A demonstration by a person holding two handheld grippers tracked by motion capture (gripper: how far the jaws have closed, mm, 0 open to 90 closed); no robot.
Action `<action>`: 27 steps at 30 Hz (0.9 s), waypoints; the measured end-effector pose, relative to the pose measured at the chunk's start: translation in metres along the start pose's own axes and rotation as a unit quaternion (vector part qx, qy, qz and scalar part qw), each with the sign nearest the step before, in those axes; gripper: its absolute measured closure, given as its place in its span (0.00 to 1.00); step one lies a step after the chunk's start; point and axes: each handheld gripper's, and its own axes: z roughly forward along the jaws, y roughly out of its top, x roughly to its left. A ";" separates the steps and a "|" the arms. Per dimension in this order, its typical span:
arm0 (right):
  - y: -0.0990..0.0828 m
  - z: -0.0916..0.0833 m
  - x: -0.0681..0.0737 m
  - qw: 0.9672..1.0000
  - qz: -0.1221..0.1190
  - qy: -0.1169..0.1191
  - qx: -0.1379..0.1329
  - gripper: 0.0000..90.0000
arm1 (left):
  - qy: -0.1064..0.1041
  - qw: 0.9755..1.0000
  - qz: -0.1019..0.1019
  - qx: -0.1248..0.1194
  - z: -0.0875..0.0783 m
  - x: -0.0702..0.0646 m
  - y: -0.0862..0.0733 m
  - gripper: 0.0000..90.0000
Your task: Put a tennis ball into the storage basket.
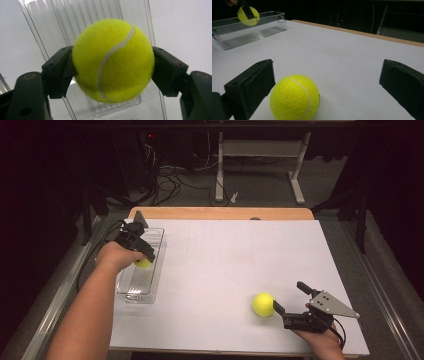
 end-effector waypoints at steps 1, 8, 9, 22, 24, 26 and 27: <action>0.000 0.000 0.000 1.000 0.000 0.000 0.000 0.01 | -0.001 1.000 -0.001 -0.001 0.000 0.000 0.000 0.29; 0.000 0.001 0.000 1.000 0.000 0.001 0.001 0.01 | -0.001 1.000 0.002 -0.001 0.000 -0.001 0.000 0.29; 0.000 0.001 0.000 1.000 0.000 0.001 0.000 0.01 | -0.003 1.000 0.002 -0.002 -0.001 -0.001 0.000 0.29; 0.001 0.001 0.001 1.000 0.000 0.001 -0.002 0.01 | -0.021 1.000 0.018 -0.008 -0.014 -0.007 -0.001 0.03; 0.001 0.001 0.001 1.000 -0.001 0.002 -0.002 0.01 | -0.021 0.999 0.023 -0.009 -0.017 -0.010 -0.001 0.01; 0.001 0.001 0.001 1.000 -0.002 0.003 -0.002 0.01 | -0.016 0.999 0.026 -0.012 -0.020 -0.013 -0.001 0.01; 0.001 0.001 0.001 1.000 -0.002 0.003 -0.002 0.01 | -0.013 0.999 0.027 -0.013 -0.021 -0.013 -0.002 0.01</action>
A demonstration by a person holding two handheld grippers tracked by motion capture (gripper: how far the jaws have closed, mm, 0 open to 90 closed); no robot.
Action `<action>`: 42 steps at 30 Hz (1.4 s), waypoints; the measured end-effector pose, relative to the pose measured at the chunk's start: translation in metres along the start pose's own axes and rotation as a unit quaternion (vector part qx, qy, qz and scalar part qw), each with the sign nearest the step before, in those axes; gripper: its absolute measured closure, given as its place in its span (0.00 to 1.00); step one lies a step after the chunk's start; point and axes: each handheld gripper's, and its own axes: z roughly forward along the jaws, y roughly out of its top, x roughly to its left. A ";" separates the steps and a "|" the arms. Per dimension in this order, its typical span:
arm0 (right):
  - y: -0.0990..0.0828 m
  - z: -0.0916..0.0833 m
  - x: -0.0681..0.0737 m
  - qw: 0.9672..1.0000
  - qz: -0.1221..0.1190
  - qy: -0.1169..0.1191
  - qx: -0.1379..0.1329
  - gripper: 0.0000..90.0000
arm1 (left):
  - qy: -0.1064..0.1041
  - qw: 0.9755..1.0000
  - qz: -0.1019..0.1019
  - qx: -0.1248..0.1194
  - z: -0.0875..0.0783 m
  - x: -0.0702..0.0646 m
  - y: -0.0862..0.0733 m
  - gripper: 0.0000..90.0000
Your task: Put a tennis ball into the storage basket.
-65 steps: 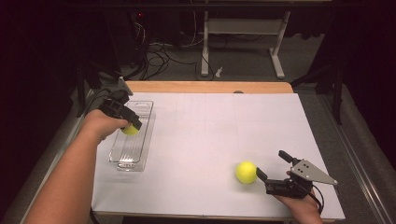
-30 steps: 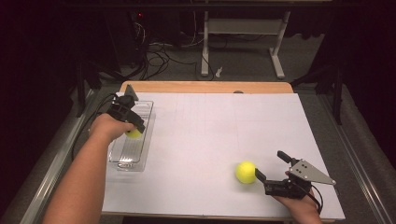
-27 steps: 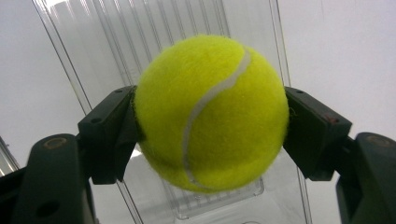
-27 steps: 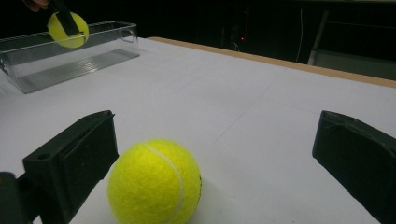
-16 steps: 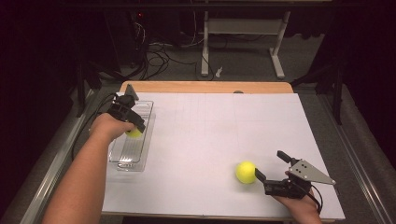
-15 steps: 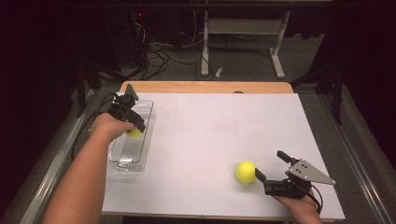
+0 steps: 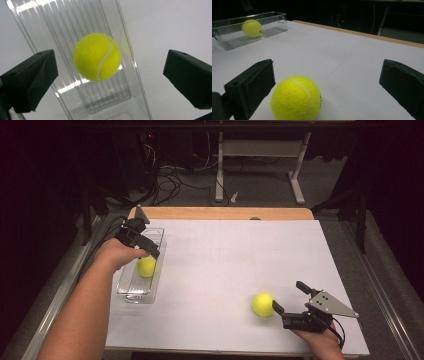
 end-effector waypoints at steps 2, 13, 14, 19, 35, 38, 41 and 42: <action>0.000 0.000 0.000 1.000 0.001 -0.001 0.000 0.01 | 0.000 1.000 0.001 -0.001 -0.002 -0.002 0.000 0.01; 0.000 0.000 0.000 1.000 0.000 -0.001 0.000 0.01 | 0.001 1.000 0.011 -0.005 -0.006 -0.010 -0.007 0.01; 0.000 0.000 0.000 1.000 0.000 -0.002 0.000 0.01 | 0.002 1.000 0.012 -0.006 -0.006 -0.012 -0.007 0.01; 0.000 0.000 0.000 1.000 -0.002 -0.001 0.000 0.01 | 0.001 1.000 0.025 -0.006 -0.007 -0.020 -0.010 0.01; 0.001 0.000 0.001 1.000 -0.003 -0.001 0.000 0.01 | -0.001 0.998 0.055 -0.012 -0.004 -0.041 -0.016 0.01; 0.001 0.000 0.001 1.000 -0.004 -0.001 -0.001 0.01 | -0.001 0.998 0.065 -0.010 -0.002 -0.047 -0.016 0.01; 0.001 0.000 0.001 1.000 -0.004 -0.001 -0.001 0.01 | -0.007 0.997 0.079 -0.009 0.001 -0.054 -0.017 0.01; 0.001 0.000 0.001 1.000 -0.004 -0.001 -0.001 0.01 | -0.008 0.997 0.082 -0.008 0.002 -0.057 -0.017 0.01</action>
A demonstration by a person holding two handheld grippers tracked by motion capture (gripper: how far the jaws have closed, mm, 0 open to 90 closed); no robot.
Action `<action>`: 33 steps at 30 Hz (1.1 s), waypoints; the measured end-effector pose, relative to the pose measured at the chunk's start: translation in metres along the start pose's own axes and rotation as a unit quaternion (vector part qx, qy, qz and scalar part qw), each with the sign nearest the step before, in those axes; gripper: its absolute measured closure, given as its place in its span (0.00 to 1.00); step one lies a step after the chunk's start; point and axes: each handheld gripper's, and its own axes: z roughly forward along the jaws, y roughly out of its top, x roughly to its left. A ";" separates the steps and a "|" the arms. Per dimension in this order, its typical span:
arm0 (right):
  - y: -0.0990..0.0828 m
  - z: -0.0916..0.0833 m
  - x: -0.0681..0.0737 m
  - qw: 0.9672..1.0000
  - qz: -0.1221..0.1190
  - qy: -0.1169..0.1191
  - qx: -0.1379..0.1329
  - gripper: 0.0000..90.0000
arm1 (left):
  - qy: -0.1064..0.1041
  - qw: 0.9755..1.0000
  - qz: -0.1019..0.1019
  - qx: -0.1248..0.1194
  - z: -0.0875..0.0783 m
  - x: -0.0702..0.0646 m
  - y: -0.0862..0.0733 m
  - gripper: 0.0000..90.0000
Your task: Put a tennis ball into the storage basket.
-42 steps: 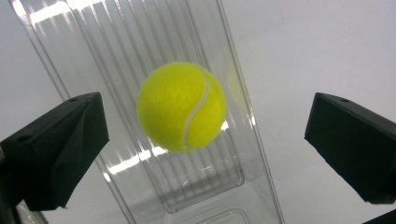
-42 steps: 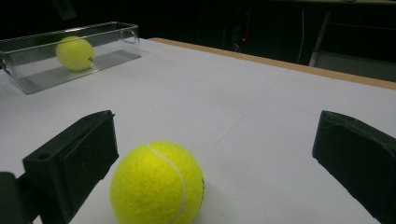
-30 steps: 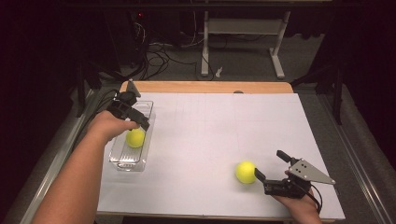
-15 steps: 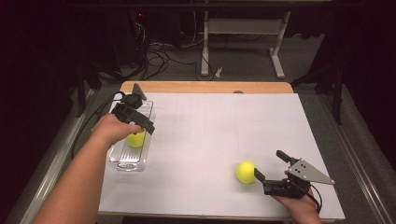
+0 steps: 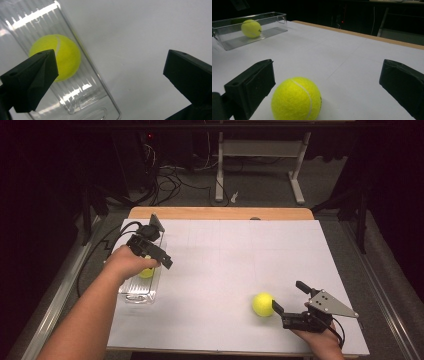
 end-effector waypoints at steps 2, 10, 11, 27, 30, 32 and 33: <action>0.000 0.000 0.000 1.000 -0.001 0.001 0.001 0.01 | -0.004 1.000 0.008 0.002 0.003 -0.006 0.001 0.01; 0.000 0.001 0.001 1.000 -0.002 0.002 0.001 0.01 | -0.013 0.999 0.043 0.005 0.014 -0.033 0.003 0.01; 0.000 0.001 0.001 1.000 -0.002 0.002 0.001 0.01 | -0.014 0.999 0.045 0.006 0.015 -0.034 0.003 0.01; 0.000 -0.001 0.000 1.000 -0.001 0.002 -0.001 0.01 | -0.024 0.995 0.093 0.004 0.034 -0.073 -0.008 0.01; 0.001 -0.001 0.001 1.000 -0.001 0.002 -0.001 0.01 | -0.021 0.994 0.107 0.004 0.037 -0.081 -0.015 0.01; 0.001 -0.001 0.001 1.000 -0.002 0.002 -0.002 0.01 | -0.016 0.993 0.117 -0.002 0.041 -0.086 -0.020 0.01; 0.001 -0.001 0.001 1.000 -0.001 0.002 -0.003 0.01 | -0.016 0.992 0.122 -0.001 0.042 -0.088 -0.023 0.01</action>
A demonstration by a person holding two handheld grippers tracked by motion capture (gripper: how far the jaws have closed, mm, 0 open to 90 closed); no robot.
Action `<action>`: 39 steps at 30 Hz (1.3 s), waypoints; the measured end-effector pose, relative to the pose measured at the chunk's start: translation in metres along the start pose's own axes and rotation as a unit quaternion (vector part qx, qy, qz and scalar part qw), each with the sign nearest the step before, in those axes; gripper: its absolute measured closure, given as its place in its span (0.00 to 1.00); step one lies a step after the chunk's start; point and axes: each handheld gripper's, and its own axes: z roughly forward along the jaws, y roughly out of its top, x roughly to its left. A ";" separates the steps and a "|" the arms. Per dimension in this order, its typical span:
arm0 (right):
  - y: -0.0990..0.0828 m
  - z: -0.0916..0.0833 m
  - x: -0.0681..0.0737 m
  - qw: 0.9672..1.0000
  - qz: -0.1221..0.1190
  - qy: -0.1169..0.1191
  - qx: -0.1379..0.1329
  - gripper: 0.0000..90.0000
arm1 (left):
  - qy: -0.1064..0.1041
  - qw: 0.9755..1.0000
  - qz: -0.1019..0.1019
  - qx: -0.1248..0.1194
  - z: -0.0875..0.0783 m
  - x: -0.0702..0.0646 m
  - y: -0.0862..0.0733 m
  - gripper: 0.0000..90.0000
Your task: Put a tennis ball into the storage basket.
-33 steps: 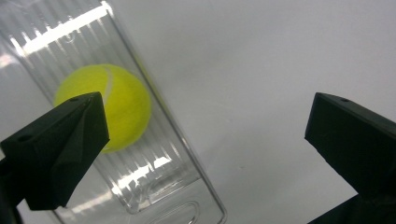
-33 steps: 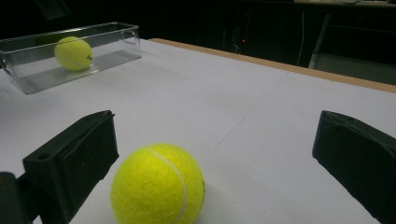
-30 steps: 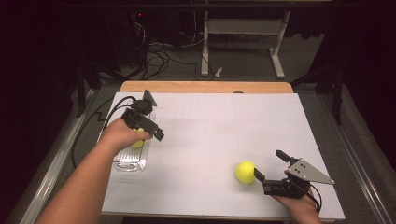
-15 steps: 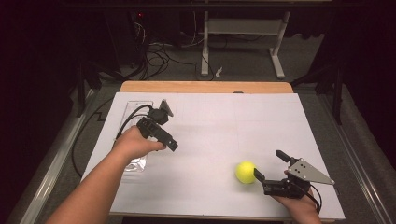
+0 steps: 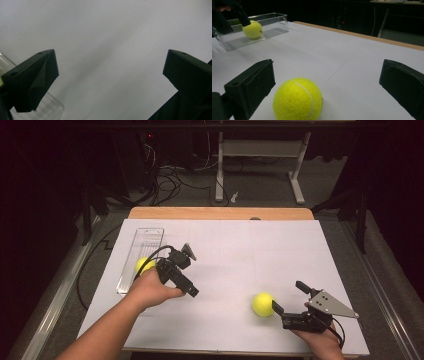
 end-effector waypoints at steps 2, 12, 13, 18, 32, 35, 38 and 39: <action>0.000 0.000 0.000 1.000 0.000 0.000 0.001 0.01 | 0.002 1.000 0.007 -0.007 0.004 -0.004 -0.005 0.01; 0.000 0.002 0.002 1.000 -0.001 0.002 0.003 0.01 | -0.019 1.000 0.013 -0.019 0.021 -0.010 -0.031 0.02; 0.000 0.002 0.003 1.000 -0.001 0.003 0.003 0.01 | -0.020 1.000 0.015 -0.020 0.023 -0.010 -0.033 0.02; 0.000 0.002 0.003 1.000 -0.004 0.004 0.004 0.01 | -0.029 0.999 0.019 -0.021 0.033 -0.012 -0.041 0.02; -0.002 0.004 0.004 1.000 -0.005 0.007 0.009 0.01 | -0.044 0.997 0.019 -0.062 0.053 -0.016 -0.059 0.01; -0.002 0.005 0.006 1.000 -0.005 0.008 0.011 0.01 | -0.042 0.997 0.019 -0.060 0.054 -0.017 -0.061 0.01; -0.002 0.007 0.007 1.000 -0.007 0.010 0.012 0.01 | -0.040 0.996 0.017 -0.072 0.051 -0.015 -0.063 0.01; -0.002 0.007 0.008 1.000 -0.008 0.010 0.013 0.01 | -0.040 0.996 0.013 -0.078 0.050 -0.015 -0.064 0.01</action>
